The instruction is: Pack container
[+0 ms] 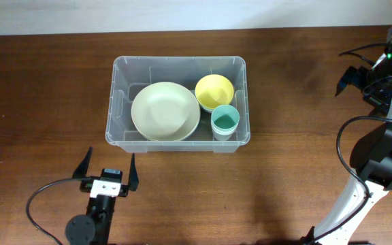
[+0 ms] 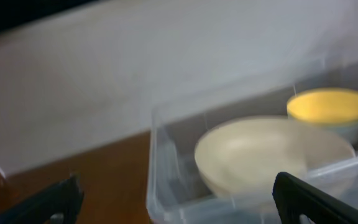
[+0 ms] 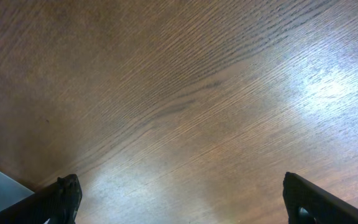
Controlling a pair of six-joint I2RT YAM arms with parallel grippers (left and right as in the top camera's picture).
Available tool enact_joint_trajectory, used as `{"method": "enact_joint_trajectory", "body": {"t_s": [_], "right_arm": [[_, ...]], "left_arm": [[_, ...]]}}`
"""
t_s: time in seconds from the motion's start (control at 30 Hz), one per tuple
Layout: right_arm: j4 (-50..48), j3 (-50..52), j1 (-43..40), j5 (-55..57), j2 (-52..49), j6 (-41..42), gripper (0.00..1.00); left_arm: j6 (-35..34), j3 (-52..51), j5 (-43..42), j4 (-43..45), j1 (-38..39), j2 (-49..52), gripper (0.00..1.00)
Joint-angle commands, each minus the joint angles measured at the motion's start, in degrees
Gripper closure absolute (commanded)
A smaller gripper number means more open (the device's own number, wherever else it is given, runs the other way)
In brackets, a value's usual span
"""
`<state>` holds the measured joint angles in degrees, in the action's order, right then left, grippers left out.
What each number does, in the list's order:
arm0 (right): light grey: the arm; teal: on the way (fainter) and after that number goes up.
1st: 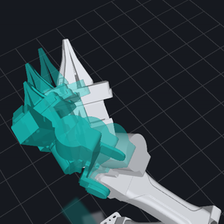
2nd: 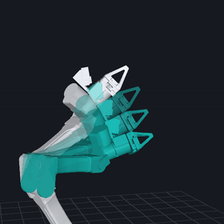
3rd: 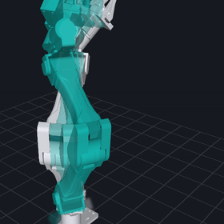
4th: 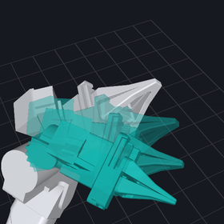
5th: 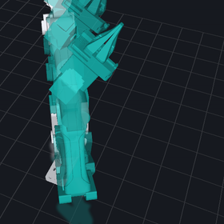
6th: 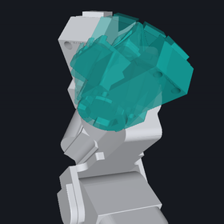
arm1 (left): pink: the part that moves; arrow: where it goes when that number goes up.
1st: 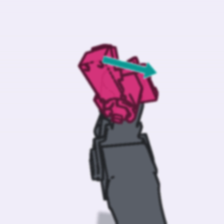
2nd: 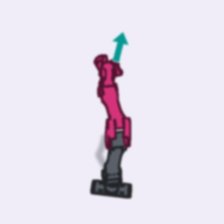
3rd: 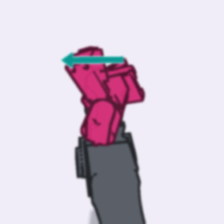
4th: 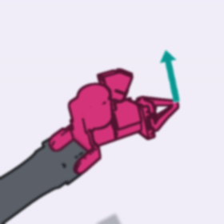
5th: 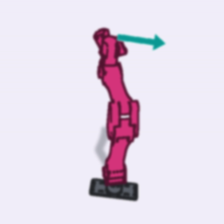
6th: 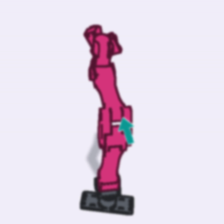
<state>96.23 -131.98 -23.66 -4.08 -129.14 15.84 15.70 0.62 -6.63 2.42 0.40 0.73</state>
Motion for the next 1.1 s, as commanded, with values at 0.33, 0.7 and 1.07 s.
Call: {"method": "enact_joint_trajectory", "body": {"t_s": [0.33,0.7,1.07], "right_arm": [[0.0,0.2,-0.4,0.3,2.3,-0.4,0.01],[0.0,0.2,-0.4,0.2,2.3,-0.4,0.01],[0.0,0.2,-0.4,0.2,2.3,-0.4,0.01]], "left_arm": [[0.9,-0.1,0.4,-6.4,-0.4,-0.3,0.0],[0.9,-0.1,0.4,-6.4,-0.4,-0.3,0.0],[0.9,-0.1,0.4,-6.4,-0.4,-0.3,0.0]]}}
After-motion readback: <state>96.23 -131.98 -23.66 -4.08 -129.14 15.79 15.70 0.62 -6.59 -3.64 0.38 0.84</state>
